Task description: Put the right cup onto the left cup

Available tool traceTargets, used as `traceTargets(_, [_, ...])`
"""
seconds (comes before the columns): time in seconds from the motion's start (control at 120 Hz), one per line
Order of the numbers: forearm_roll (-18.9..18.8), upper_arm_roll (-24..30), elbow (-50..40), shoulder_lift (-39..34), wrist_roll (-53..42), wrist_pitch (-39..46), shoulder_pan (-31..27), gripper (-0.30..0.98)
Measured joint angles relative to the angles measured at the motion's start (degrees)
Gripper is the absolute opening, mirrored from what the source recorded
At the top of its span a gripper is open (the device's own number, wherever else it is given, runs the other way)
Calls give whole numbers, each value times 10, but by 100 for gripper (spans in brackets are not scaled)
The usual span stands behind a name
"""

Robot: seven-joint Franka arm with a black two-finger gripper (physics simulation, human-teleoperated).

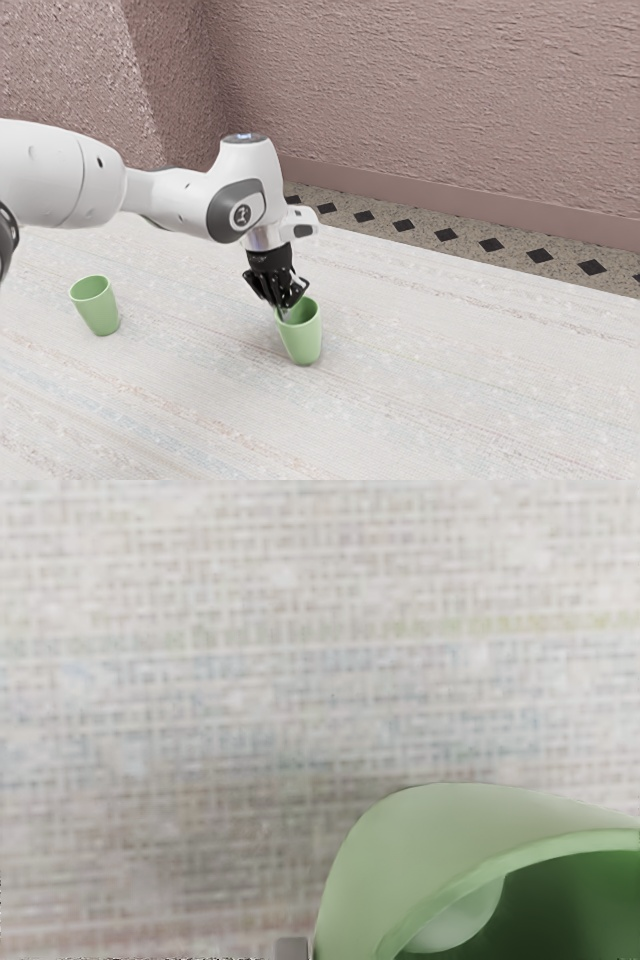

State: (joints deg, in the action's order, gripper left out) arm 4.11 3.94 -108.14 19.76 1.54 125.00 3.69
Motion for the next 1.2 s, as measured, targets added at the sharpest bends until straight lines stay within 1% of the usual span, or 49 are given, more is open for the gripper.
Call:
traceTargets(0.083, [-1, 0, -16, -29, 2, -2, 0, -9])
traceTargets(0.217, [-2, -1, -59, -99, 3, -11, -7, -9])
traceTargets(0.308, [-2, -2, -87, -157, 4, -30, -23, -10])
traceTargets(0.433, [-6, -6, -99, -213, 2, -65, -50, -10])
traceTargets(0.558, [-21, -39, -100, -251, -2, -99, -59, -10])
traceTargets(0.675, [-40, -76, -99, -269, -8, -123, -72, -10])
traceTargets(0.8, [-54, -94, -94, -275, -19, -138, -94, -10])
traceTargets(1.008, [-74, -154, -91, -279, -42, -149, -104, -10])
traceTargets(1.2, [-89, -168, -87, -274, -67, -148, -147, -10])
